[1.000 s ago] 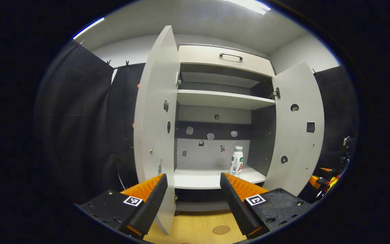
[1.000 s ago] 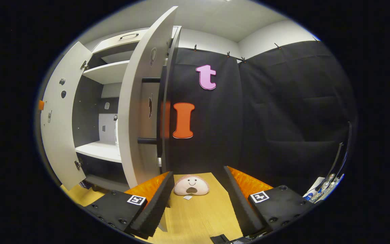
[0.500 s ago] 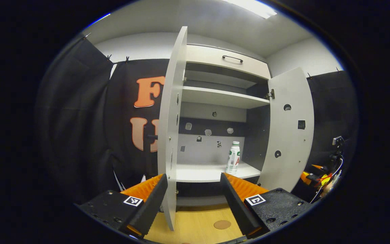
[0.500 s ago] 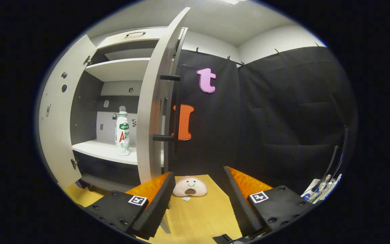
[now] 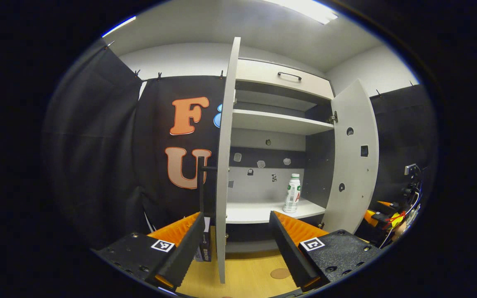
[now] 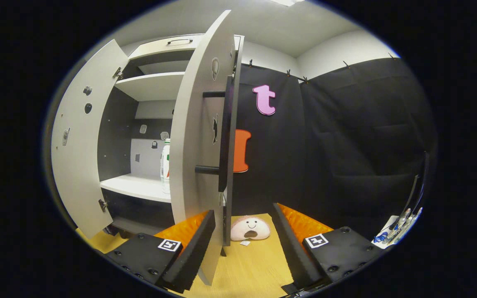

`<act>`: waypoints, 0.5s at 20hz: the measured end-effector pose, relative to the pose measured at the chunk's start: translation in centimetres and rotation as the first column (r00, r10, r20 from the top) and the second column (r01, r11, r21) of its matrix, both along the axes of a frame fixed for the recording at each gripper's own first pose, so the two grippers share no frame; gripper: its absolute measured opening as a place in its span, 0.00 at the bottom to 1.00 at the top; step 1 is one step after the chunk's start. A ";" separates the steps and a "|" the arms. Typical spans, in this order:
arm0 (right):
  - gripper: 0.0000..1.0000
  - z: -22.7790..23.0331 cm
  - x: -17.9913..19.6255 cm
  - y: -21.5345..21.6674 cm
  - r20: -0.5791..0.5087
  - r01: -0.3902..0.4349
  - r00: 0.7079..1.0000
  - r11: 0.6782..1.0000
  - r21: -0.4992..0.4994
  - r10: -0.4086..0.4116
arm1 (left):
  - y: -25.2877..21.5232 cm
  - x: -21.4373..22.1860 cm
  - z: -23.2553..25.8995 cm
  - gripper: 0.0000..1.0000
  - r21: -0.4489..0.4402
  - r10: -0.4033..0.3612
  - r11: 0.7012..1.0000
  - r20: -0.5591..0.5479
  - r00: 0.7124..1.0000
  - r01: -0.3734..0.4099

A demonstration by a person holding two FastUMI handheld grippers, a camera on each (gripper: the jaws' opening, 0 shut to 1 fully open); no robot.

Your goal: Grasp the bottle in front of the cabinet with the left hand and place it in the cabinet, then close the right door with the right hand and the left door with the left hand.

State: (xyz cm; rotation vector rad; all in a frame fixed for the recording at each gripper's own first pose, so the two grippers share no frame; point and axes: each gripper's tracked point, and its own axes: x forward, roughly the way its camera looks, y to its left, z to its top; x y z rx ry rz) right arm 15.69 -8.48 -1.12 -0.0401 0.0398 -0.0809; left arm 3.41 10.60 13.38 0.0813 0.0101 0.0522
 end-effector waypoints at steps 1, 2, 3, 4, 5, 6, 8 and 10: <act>0.93 0.0 0.1 0.9 -0.004 -0.007 1.000 1.000 -0.006 0.007 | 0.1 -0.1 -0.2 0.95 -0.005 0.003 1.000 0.000 1.000 -0.003; 0.93 0.1 0.3 1.7 -0.005 -0.015 1.000 1.000 -0.016 0.015 | 0.4 -0.2 -0.2 0.95 -0.008 0.006 1.000 0.000 1.000 -0.006; 0.93 0.1 0.5 2.6 -0.007 -0.024 1.000 0.999 -0.026 0.024 | 0.7 -0.2 -0.3 0.95 -0.014 0.008 1.000 0.000 1.000 -0.008; 0.93 0.2 0.8 3.5 -0.006 -0.034 0.999 0.999 -0.035 0.034 | 0.9 -0.2 -0.3 0.95 -0.018 0.012 1.000 0.000 1.000 -0.012; 0.93 0.1 1.1 4.5 -0.008 -0.046 0.999 0.998 -0.039 0.045 | 1.4 -0.2 -0.5 0.95 -0.017 0.017 1.000 -0.001 1.000 -0.017; 0.93 -0.2 1.3 5.5 -0.015 -0.058 0.998 0.998 -0.039 0.057 | 1.8 -0.2 -0.5 0.95 -0.014 0.023 1.000 -0.002 1.000 -0.023; 0.93 -1.0 2.0 7.1 -0.036 -0.068 0.997 0.997 -0.032 0.067 | 2.2 -0.3 -0.8 0.95 -0.010 0.025 1.000 -0.006 1.000 -0.025; 0.93 -1.6 2.8 8.9 -0.049 -0.080 0.996 0.996 -0.024 0.079 | 2.9 -0.5 -1.1 0.95 -0.002 0.032 0.999 -0.009 0.999 -0.032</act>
